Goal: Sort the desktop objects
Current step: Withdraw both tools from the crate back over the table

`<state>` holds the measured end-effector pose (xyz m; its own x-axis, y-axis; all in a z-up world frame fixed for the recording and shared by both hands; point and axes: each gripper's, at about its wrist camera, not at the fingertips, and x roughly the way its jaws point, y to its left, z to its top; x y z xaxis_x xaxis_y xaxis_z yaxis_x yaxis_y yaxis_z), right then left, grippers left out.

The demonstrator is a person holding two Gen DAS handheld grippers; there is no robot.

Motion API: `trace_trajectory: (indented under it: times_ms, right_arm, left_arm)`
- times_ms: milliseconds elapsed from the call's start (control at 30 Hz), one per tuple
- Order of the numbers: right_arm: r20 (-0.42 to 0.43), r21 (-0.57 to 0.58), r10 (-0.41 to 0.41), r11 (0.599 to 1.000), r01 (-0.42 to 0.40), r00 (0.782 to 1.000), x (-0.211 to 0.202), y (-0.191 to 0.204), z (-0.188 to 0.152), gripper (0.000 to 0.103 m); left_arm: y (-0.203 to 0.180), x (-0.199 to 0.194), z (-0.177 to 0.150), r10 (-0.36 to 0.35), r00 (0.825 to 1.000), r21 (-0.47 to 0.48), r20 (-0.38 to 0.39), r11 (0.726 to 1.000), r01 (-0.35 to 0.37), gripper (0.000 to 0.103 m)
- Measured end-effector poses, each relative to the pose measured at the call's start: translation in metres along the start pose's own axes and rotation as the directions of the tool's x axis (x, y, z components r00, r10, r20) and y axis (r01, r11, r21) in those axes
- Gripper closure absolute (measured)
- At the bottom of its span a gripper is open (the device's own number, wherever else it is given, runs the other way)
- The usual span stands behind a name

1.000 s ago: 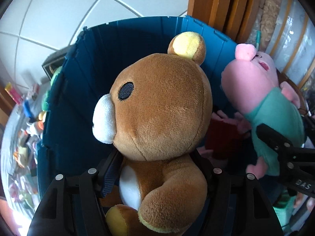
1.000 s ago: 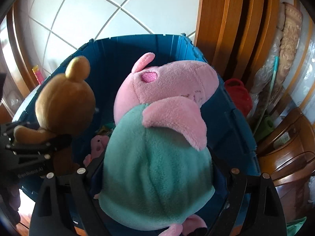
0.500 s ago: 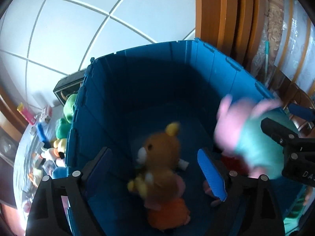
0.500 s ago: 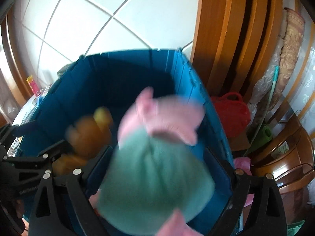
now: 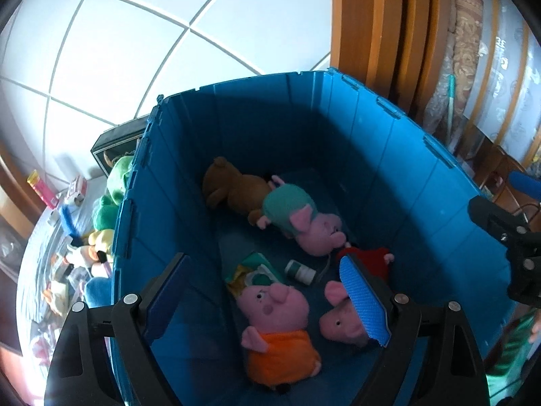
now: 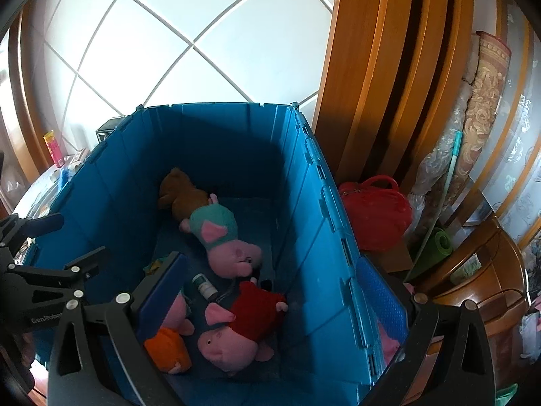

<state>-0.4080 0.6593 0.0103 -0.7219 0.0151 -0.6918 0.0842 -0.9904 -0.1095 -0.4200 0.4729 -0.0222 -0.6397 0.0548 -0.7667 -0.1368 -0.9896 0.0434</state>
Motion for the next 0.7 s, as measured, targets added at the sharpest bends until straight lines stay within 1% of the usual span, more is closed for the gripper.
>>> trace_trajectory:
  times_ms: [133,267,567,700]
  right_arm:
    - [-0.001,0.007,0.009,1.0,-0.009,1.0,-0.007,0.003,-0.014,0.002]
    - [-0.005,0.005,0.012,1.0,-0.012,1.0,-0.012,0.009,-0.024,0.002]
    - [-0.012,0.009,0.012,1.0,-0.012,1.0,-0.02,0.014,-0.032,0.002]
    - [-0.007,0.008,0.007,1.0,-0.007,1.0,-0.027,0.016,-0.038,0.002]
  left_arm:
    - [-0.002,-0.012,-0.011,-0.009,1.0,0.01,0.017,1.0,0.009,0.013]
    - [-0.005,-0.018,-0.019,-0.018,1.0,0.016,0.017,1.0,0.018,0.013]
    - [-0.008,-0.023,-0.027,-0.025,1.0,0.014,0.013,1.0,0.025,0.013]
    - [-0.005,-0.033,-0.035,-0.038,0.999,0.002,0.029,0.999,0.038,0.013]
